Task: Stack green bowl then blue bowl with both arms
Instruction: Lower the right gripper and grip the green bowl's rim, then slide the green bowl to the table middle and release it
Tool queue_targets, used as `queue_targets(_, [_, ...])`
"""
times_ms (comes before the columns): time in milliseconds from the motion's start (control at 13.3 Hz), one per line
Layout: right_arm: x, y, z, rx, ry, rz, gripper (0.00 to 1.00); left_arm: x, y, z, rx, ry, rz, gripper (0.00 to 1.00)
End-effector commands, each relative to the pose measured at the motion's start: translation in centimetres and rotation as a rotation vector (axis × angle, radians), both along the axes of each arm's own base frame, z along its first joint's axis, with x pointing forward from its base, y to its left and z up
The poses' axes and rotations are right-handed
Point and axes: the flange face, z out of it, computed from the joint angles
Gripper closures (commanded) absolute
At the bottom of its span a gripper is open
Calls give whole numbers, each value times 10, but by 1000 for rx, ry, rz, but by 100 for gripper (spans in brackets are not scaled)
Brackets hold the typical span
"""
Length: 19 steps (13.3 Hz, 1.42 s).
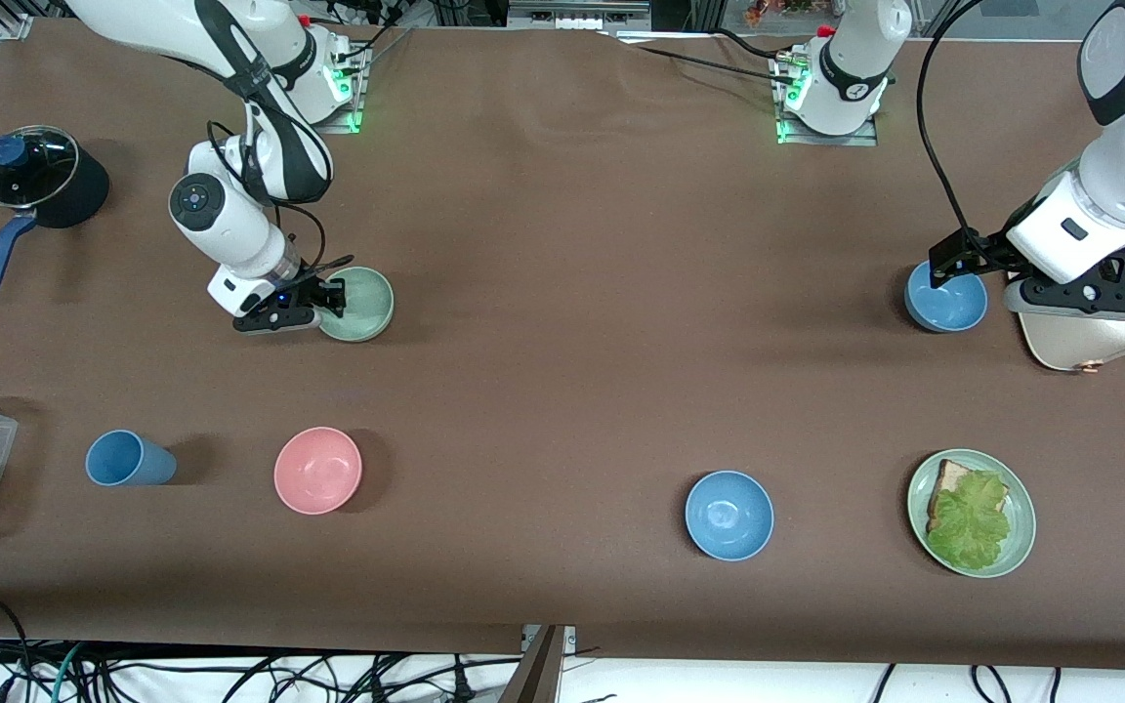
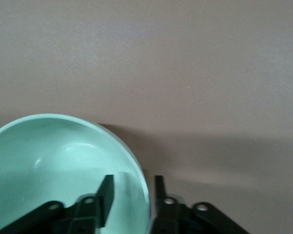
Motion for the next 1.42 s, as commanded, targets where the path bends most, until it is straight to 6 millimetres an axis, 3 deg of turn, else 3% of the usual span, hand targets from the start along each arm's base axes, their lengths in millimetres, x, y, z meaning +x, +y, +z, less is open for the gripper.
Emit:
queue_targets(0, [1, 24, 15, 22, -23, -33, 100, 3, 0, 6, -26, -5, 16, 0])
queue_targets(225, [22, 64, 52, 33, 16, -60, 100, 3, 0, 6, -26, -6, 16, 0])
queue_targets(449, [62, 155, 90, 76, 54, -135, 100, 3, 0, 6, -26, -5, 16, 0])
queue_targets(599, [87, 210, 87, 109, 70, -203, 100, 3, 0, 6, -26, -5, 16, 0])
queue_targets(749, [92, 271, 75, 129, 67, -257, 100, 3, 0, 6, -26, -5, 16, 0])
queue_targets(1049, [64, 382, 40, 90, 8, -359, 100, 3, 0, 6, -26, -6, 16, 0])
queue_targets(1199, [49, 412, 23, 72, -16, -390, 100, 3, 0, 6, -26, -6, 16, 0])
queue_targets(1348, [45, 416, 17, 65, -23, -388, 98, 3, 0, 5, -26, -5, 16, 0])
